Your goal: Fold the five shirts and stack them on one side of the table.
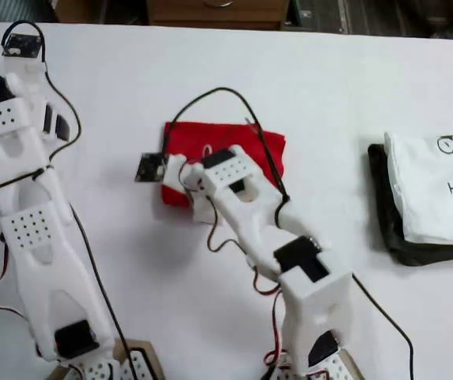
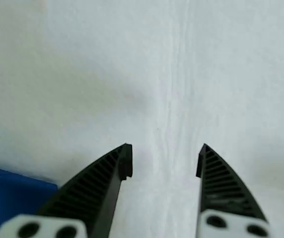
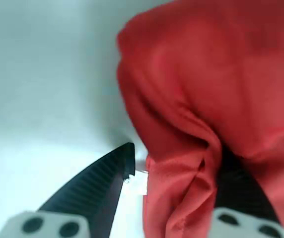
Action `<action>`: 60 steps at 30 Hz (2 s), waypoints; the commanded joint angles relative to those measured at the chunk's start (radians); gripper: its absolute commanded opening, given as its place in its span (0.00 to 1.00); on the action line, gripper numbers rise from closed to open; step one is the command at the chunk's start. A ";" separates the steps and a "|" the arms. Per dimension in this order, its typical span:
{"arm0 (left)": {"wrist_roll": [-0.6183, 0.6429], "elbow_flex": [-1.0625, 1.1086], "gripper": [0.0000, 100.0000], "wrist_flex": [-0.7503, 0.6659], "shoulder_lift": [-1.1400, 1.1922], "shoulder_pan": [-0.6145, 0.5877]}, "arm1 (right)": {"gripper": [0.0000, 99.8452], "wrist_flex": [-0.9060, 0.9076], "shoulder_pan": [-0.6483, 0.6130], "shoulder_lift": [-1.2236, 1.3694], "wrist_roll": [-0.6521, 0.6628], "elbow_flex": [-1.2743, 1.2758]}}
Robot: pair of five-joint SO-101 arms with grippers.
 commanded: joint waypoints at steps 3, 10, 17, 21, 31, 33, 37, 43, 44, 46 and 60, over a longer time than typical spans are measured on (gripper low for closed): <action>-0.008 -0.038 0.23 0.012 -0.080 -0.006 | 0.27 0.024 0.053 0.079 0.000 -0.144; -0.008 -0.038 0.23 0.012 -0.080 -0.008 | 0.08 0.079 0.056 0.145 0.031 -0.253; -0.006 -0.039 0.23 0.017 -0.080 -0.017 | 0.02 0.088 0.114 0.191 0.037 -0.339; -0.006 -0.039 0.23 0.017 -0.080 -0.032 | 0.02 0.090 0.177 0.191 0.037 -0.399; -0.006 -0.039 0.23 0.012 -0.080 -0.038 | 0.02 0.383 0.252 0.012 0.129 -0.540; -0.006 -0.039 0.23 0.012 -0.080 -0.031 | 0.02 0.417 0.246 -0.054 0.155 -0.537; -0.006 -0.039 0.23 0.012 -0.078 -0.028 | 0.02 0.486 0.249 -0.162 0.192 -0.535; -0.006 -0.039 0.23 0.012 -0.078 -0.028 | 0.02 0.501 0.314 -0.232 0.227 -0.543; -0.006 -0.039 0.23 0.012 -0.078 -0.028 | 0.02 0.493 0.328 -0.236 0.227 -0.545; -0.006 -0.039 0.23 0.012 -0.077 -0.025 | 0.02 0.493 0.360 -0.237 0.221 -0.562; -0.006 -0.038 0.23 0.014 -0.071 0.020 | 0.02 0.526 0.553 -0.239 0.193 -0.812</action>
